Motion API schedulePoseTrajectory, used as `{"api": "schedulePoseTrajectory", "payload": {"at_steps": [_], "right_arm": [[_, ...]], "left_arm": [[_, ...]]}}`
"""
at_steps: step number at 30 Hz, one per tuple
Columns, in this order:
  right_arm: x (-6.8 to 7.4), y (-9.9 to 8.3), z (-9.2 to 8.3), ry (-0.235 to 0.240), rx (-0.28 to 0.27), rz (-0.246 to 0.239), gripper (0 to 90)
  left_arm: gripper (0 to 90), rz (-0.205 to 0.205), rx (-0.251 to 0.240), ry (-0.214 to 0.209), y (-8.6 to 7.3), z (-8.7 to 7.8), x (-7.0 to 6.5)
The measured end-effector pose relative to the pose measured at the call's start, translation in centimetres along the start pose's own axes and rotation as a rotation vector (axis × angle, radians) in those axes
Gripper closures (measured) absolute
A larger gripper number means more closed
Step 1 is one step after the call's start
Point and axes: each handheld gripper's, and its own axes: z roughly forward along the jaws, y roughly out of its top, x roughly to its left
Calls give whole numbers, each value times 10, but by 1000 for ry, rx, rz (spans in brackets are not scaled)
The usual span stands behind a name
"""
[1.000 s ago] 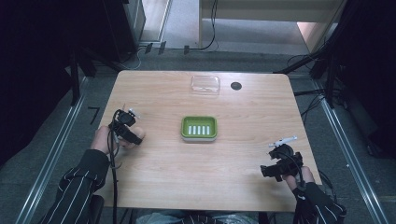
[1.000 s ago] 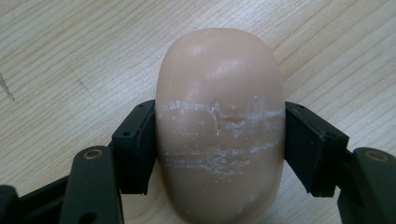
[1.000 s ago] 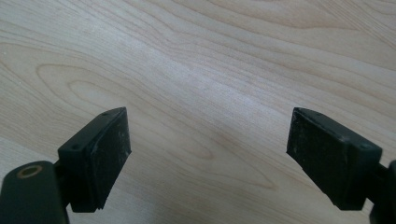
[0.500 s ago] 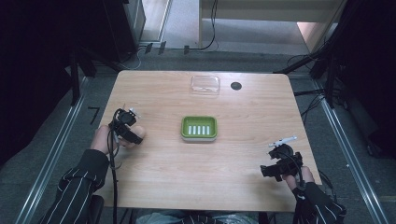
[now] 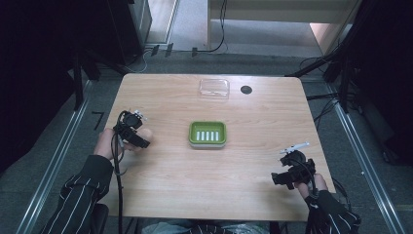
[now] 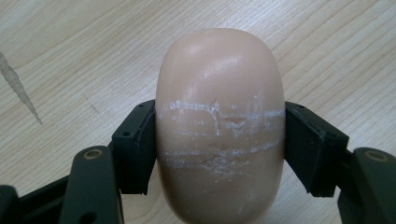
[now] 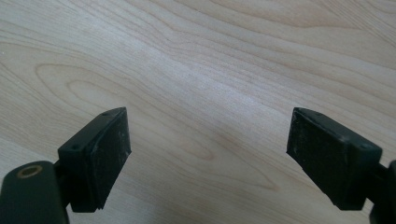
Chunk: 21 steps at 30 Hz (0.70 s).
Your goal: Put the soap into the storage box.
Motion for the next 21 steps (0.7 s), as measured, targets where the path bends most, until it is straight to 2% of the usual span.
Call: {"api": "schedulePoseTrajectory", "payload": {"at_steps": [6,13,21], "right_arm": [[0,0,0,-4,0,2,142],[1,0,0,-5,-2,0,142],[0,1,0,-5,2,2,142]], "left_arm": [[335,9,3,4,1,-1,1],[334,-12,-2,9,8,3,8],[335,8,-14,2,15,0,7]]}}
